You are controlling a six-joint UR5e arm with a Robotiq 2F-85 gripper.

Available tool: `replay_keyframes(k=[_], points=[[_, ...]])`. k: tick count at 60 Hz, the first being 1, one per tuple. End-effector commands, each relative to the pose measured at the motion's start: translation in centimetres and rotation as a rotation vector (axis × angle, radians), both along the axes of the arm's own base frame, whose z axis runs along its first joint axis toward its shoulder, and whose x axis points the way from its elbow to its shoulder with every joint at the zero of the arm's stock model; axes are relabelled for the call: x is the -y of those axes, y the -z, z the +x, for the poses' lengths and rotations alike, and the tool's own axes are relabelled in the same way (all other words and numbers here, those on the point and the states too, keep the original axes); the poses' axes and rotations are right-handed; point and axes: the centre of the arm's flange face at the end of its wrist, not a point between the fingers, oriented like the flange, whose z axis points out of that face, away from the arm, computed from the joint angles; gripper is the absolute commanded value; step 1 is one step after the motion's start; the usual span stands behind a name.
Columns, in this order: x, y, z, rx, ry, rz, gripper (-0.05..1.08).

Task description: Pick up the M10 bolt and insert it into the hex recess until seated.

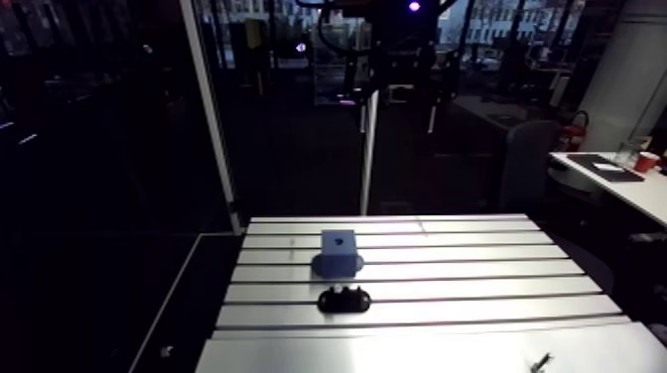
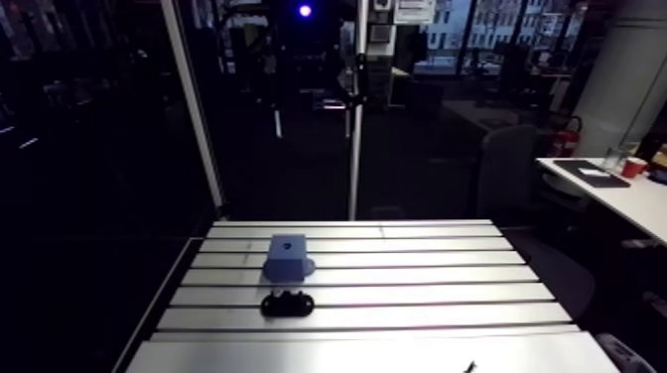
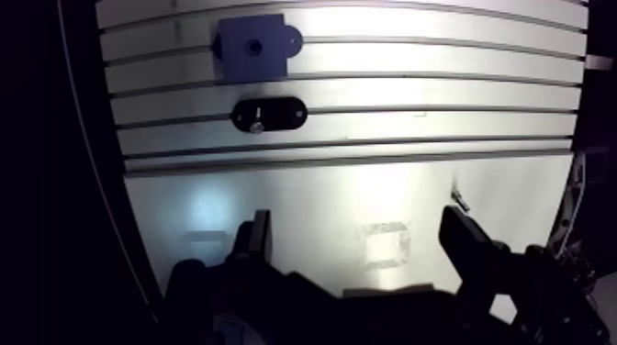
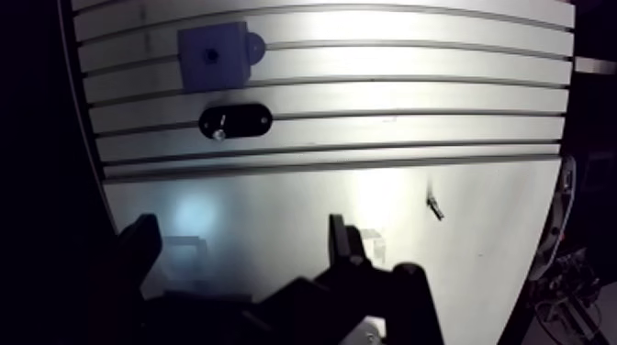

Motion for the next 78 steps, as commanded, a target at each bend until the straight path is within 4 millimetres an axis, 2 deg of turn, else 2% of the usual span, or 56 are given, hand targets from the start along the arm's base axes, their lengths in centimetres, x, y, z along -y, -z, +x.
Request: replay_keyframes(k=[1,37,48,52,64,70,78], points=[[0.9,-0.7,3.5,0.010,-0.032,0.003,0.01],[1.3,0.4,3.4,0.012,-0.036,0.000,0.01],[1.6,3.1,3.0,-0.043,-0.077,-0.001,0.01],[1.7,4.8,2.9,-0.066,-0.099,-0.003,0.01],[2.1,8.1,3.4,-0.085,-0.160,-0.005,0.01],[3.3,10.1,3.8,-0.143,-0.231,-0.035,0.01],[4.0,11.5,4.3,-0.172,-0.284,-0.074,0.01]])
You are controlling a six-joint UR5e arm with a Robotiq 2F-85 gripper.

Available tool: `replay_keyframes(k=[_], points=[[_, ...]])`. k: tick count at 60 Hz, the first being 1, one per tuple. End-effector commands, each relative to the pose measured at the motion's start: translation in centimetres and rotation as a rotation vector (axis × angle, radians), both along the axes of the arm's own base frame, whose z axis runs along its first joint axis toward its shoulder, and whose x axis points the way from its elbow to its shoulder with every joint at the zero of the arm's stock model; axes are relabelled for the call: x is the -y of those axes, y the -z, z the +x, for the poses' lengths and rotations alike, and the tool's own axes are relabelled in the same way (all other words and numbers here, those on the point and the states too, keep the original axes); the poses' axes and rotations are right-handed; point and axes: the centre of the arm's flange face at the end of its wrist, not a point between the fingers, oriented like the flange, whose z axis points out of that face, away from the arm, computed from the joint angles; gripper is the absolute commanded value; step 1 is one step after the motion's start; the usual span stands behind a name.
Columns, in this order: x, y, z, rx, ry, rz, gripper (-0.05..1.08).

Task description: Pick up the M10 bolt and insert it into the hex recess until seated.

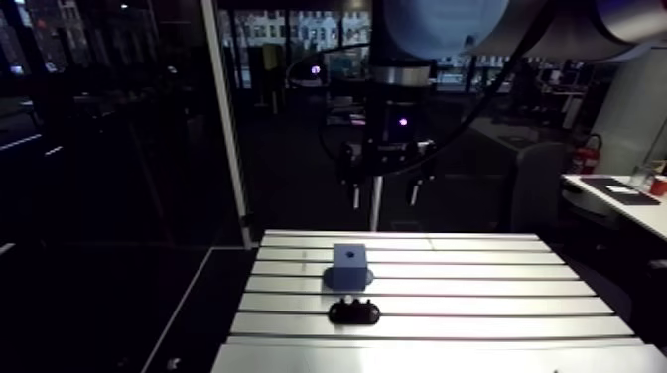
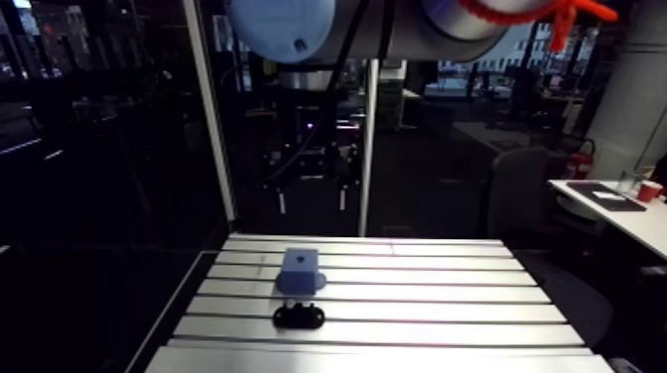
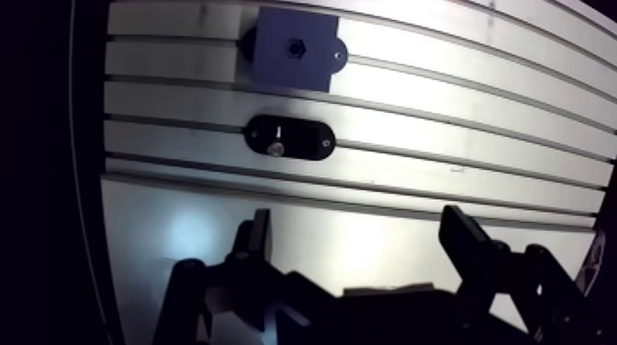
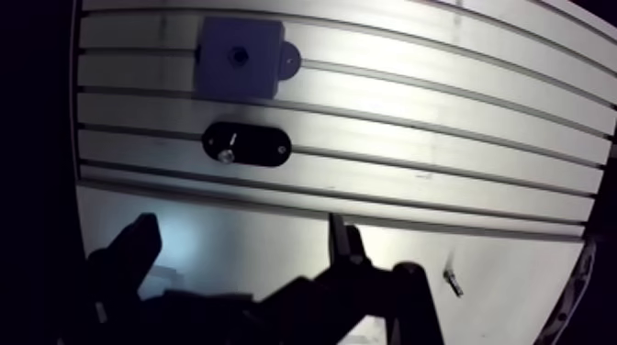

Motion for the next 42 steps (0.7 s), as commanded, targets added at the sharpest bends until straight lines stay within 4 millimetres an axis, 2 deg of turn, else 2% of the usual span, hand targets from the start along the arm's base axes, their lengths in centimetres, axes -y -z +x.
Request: replay_keyframes(k=[1,20,42], points=[[1.3,2.7,0.8,-0.054,-0.095,-0.050,0.01],[1.5,7.4,2.3,-0.074,-0.128,-0.054,0.01],[2.5,10.3,3.2,-0.037,-0.161,0.000,0.01]])
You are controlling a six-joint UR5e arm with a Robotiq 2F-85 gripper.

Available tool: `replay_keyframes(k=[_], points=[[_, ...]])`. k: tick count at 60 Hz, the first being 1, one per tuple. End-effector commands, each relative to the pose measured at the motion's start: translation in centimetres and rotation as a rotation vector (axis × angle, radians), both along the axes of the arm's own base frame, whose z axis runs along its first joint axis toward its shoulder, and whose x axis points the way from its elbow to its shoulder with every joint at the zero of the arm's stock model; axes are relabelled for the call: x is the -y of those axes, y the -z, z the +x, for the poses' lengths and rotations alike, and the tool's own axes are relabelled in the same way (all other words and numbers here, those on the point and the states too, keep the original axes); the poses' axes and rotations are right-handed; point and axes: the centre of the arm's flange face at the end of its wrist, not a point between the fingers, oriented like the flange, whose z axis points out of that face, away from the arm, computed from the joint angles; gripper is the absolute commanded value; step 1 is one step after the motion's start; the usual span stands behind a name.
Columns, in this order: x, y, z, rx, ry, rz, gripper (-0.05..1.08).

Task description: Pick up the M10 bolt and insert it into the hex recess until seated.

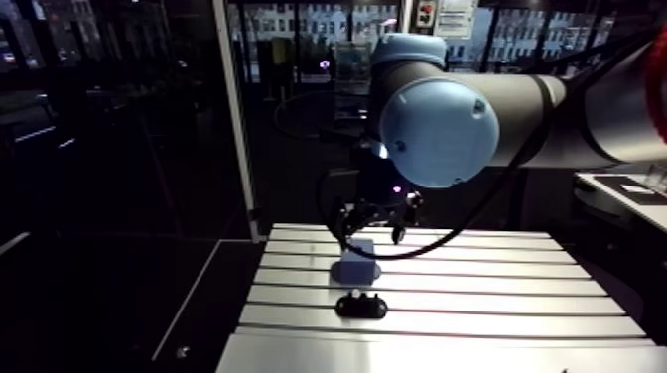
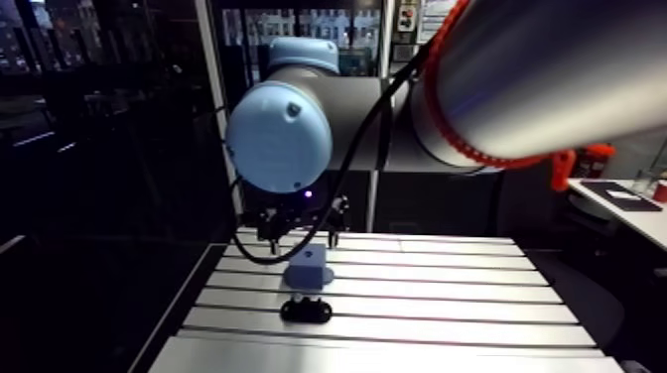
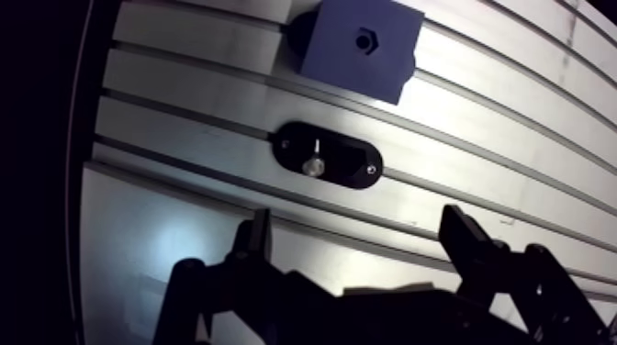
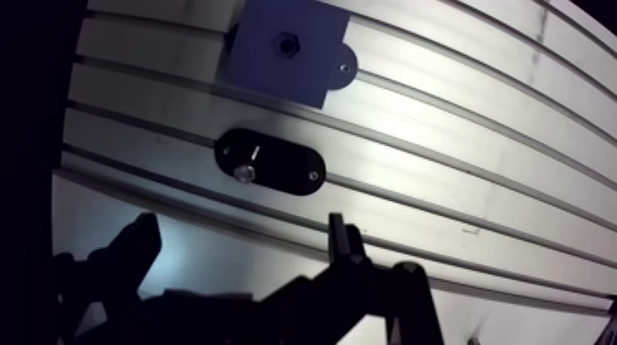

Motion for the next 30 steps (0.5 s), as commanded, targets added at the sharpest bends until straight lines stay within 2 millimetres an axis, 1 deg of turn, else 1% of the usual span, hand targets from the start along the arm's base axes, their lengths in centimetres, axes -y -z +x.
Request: replay_keyframes(k=[1,4,14,18,30], points=[[0.6,1.6,0.5,0.016,-0.012,0.044,0.01],[0.9,2.9,0.5,0.038,-0.016,0.075,0.01],[1.6,3.4,0.4,0.010,-0.029,0.092,0.01],[2.2,3.9,0.4,0.010,-0.042,0.095,0.01],[2.4,5.0,0.3,0.019,-0.045,0.092,0.01]])
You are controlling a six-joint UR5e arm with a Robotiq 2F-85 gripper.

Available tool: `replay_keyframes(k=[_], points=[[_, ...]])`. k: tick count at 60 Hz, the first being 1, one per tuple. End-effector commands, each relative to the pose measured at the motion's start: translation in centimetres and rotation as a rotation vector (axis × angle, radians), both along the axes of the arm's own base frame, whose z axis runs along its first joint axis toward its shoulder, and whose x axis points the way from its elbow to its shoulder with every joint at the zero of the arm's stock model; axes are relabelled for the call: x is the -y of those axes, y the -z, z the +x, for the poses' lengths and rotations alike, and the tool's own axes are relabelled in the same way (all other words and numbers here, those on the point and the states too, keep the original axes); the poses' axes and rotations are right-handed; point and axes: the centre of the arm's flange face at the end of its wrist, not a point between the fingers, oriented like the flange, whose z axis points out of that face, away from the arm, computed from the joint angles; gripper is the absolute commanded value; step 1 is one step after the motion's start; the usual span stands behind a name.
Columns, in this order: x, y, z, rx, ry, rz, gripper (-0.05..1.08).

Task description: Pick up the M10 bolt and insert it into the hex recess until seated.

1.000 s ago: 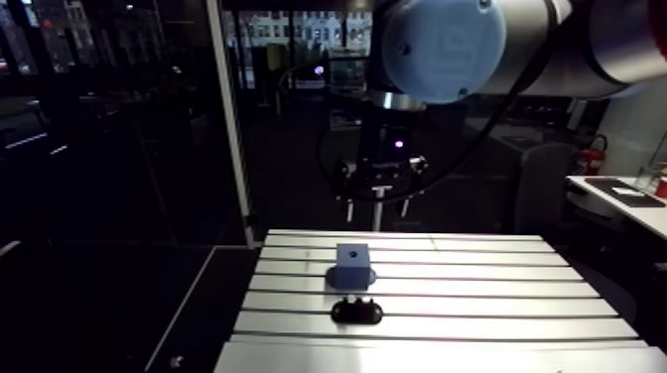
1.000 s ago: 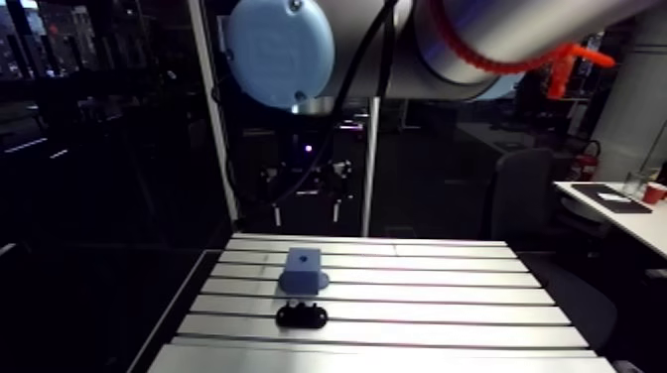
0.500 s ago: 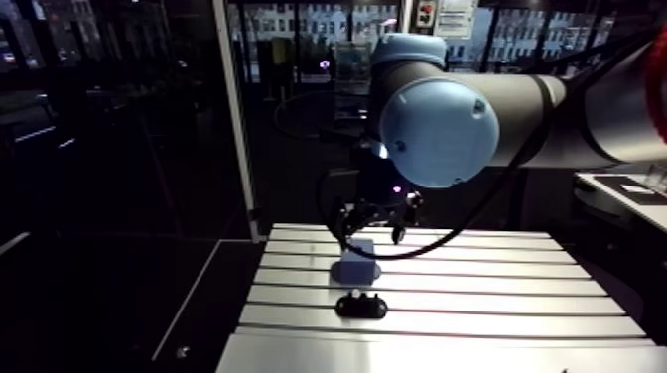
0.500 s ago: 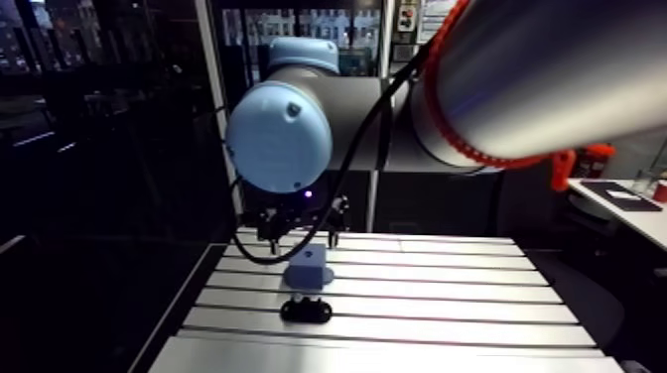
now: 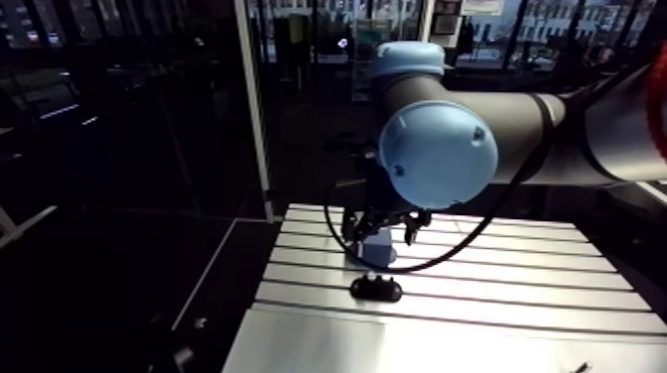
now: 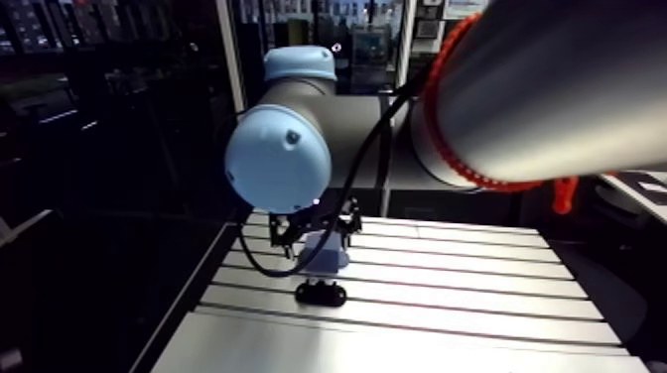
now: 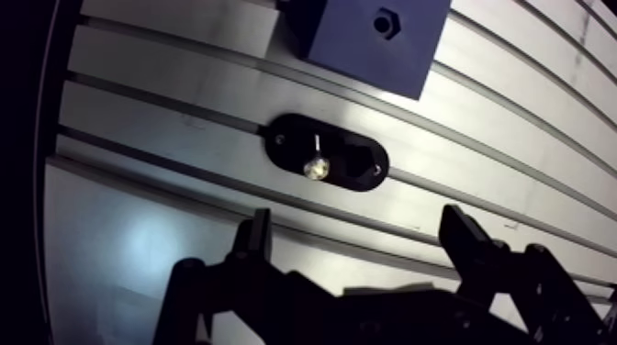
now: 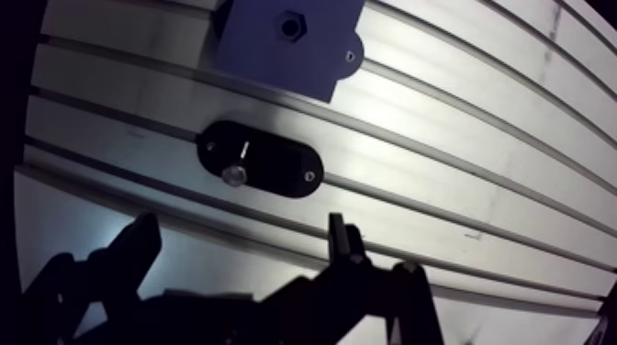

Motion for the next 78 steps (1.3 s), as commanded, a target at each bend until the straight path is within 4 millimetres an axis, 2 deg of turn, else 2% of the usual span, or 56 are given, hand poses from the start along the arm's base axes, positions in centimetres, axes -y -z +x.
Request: replay_keyframes(k=[1,18,36,40,65,78], points=[[0.5,1.4,-0.2,0.005,-0.009,0.005,0.01],[0.5,2.4,-0.2,0.011,0.021,0.003,0.02],[0.7,3.9,-0.3,0.020,0.032,0.003,0.12],[0.7,4.4,-0.4,0.027,0.046,0.002,0.18],[1.2,5.3,-0.2,0.033,0.059,0.000,0.31],[1.4,5.3,-0.2,0.017,0.060,-0.001,0.32]])
